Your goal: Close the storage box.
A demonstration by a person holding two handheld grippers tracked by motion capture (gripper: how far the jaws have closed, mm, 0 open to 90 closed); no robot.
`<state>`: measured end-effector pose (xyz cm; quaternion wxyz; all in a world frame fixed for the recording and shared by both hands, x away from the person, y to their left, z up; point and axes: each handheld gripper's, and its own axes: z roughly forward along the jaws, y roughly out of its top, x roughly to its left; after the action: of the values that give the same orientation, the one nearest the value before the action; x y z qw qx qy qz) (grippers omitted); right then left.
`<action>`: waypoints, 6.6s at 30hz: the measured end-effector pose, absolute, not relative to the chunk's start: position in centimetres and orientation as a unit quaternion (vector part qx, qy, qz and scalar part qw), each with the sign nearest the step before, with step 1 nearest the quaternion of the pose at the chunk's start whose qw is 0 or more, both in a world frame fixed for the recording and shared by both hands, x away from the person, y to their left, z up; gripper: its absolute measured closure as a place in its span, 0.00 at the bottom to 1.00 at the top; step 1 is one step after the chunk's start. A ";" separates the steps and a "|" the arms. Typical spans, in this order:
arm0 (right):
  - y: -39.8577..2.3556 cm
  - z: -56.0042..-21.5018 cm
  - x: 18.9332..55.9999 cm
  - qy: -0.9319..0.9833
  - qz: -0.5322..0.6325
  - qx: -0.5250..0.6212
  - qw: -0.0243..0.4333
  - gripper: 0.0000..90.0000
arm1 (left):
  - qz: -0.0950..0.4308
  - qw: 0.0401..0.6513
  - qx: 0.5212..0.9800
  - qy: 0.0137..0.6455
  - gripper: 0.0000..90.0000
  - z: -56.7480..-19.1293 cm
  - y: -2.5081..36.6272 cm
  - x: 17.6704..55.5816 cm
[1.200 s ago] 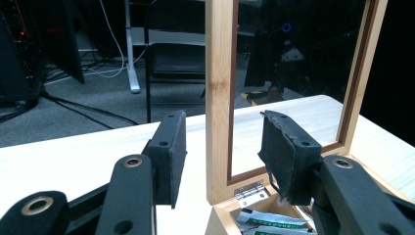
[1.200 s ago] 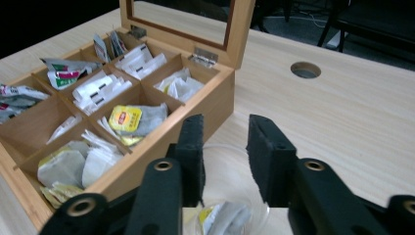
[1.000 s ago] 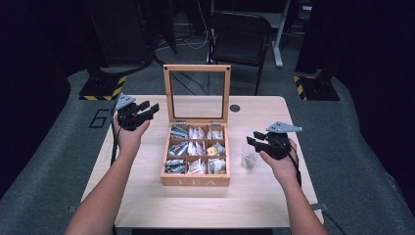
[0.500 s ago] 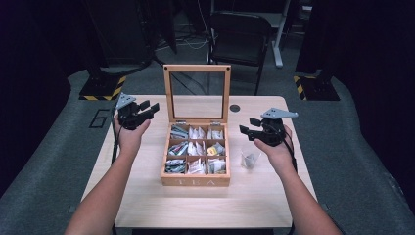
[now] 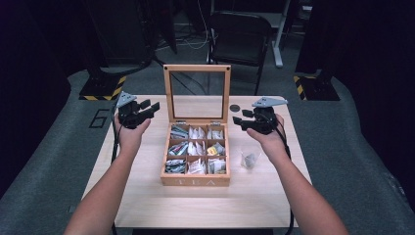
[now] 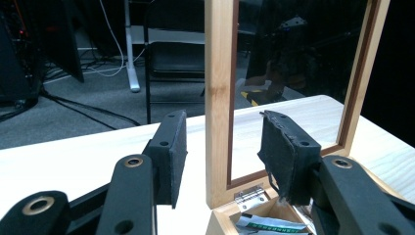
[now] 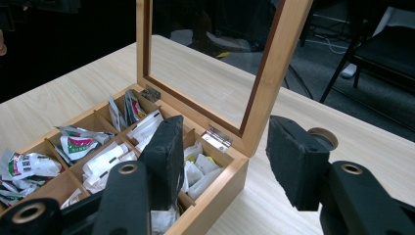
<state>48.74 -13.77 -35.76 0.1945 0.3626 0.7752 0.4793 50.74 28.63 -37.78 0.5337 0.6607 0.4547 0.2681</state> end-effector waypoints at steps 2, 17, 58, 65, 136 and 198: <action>-13.6 -35.7 49.2 0.775 0.479 0.365 0.192 0.52 | 0.268 0.536 0.660 0.454 0.58 -37.6 28.5 50.8; -12.4 -35.2 52.2 0.778 0.477 0.364 0.186 0.49 | 0.259 0.532 0.669 0.450 0.58 -37.8 27.7 51.1; -10.0 -38.4 58.3 0.779 0.446 0.398 0.190 0.50 | 0.265 0.530 0.666 0.453 0.58 -37.3 28.6 50.7; -10.0 -39.1 59.1 0.777 0.446 0.404 0.186 0.50 | 0.263 0.528 0.669 0.452 0.58 -37.3 28.7 50.7; -10.5 -38.9 54.6 0.779 0.472 0.362 0.200 0.70 | 0.266 0.543 0.681 0.413 0.66 -36.0 25.7 50.5; -11.4 -32.9 46.8 0.768 0.515 0.326 0.199 0.64 | 0.252 0.548 0.696 0.390 0.66 -37.2 26.2 46.1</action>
<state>46.83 -11.40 -32.87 0.1986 0.3259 0.7678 0.5145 46.12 26.23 -37.21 0.5475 0.6962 0.3899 0.2518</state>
